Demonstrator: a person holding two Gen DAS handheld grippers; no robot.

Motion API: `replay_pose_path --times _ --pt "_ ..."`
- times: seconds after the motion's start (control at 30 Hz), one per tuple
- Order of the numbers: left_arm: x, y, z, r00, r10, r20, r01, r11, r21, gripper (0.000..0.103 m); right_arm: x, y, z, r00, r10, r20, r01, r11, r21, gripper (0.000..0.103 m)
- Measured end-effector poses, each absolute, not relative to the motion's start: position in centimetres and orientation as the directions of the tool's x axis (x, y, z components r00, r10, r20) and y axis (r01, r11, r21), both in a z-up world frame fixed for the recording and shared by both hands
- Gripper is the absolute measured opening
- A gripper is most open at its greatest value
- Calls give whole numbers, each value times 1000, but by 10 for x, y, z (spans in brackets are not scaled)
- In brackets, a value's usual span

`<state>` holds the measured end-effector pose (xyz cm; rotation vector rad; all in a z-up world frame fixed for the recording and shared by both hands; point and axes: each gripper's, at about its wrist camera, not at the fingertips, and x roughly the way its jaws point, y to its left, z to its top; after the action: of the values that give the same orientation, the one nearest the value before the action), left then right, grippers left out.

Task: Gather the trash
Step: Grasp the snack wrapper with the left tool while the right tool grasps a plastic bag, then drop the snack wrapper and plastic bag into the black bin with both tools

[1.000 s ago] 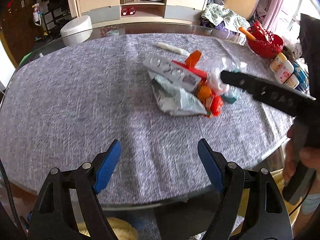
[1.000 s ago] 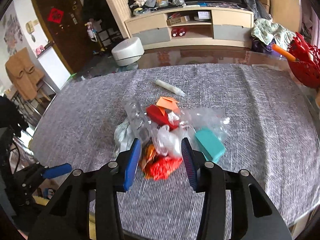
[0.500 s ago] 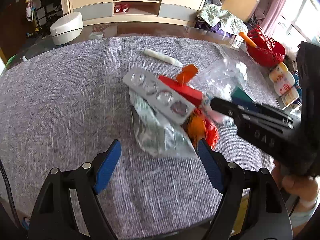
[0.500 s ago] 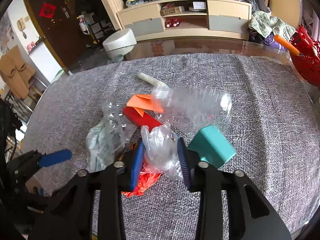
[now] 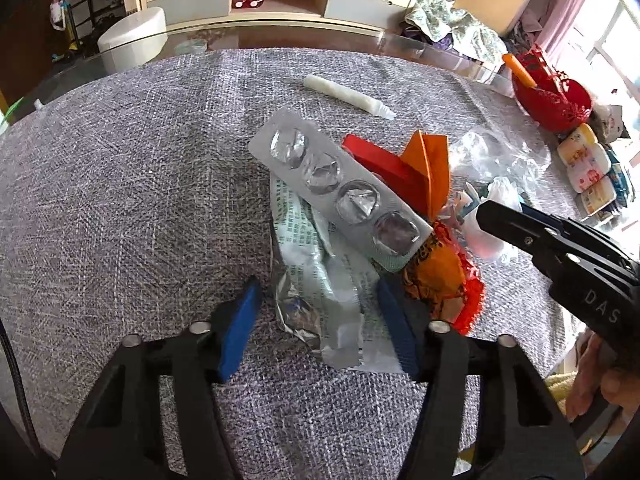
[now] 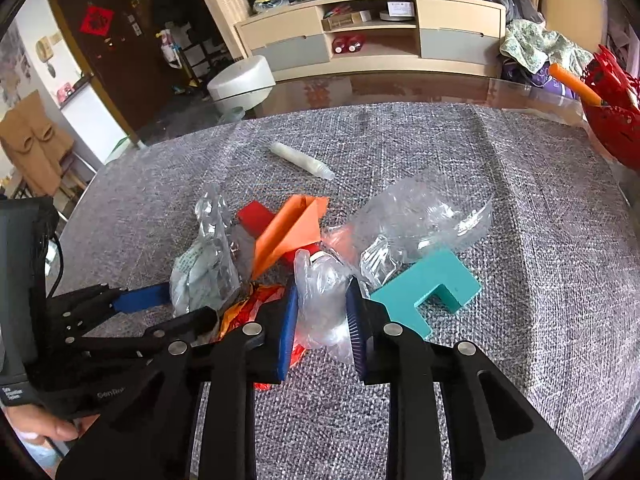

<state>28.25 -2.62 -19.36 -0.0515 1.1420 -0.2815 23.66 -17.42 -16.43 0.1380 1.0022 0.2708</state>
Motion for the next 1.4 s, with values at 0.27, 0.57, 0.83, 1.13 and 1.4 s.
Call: replay_pose_path --times 0.27,0.57,0.83,1.13,1.4 --pt "265 -15 -189 397 -216 -892 199 969 -146 14 221 -180 -157 519 286 -805 -158 958 239 23" --pt "228 -8 -162 457 -219 -862 199 970 -141 9 195 -183 -138 551 279 -787 -157 960 230 23" --pt "196 -21 -125 560 -100 -822 223 974 33 9 176 -179 -116 583 288 -760 -180 958 225 22" --pt "153 -24 -119 534 -162 -830 251 968 -27 9 141 -161 -112 574 326 -752 -220 945 241 22" --pt "132 -21 -144 513 -162 -843 192 979 -71 9 125 -140 -164 487 352 -799 -232 934 271 22"
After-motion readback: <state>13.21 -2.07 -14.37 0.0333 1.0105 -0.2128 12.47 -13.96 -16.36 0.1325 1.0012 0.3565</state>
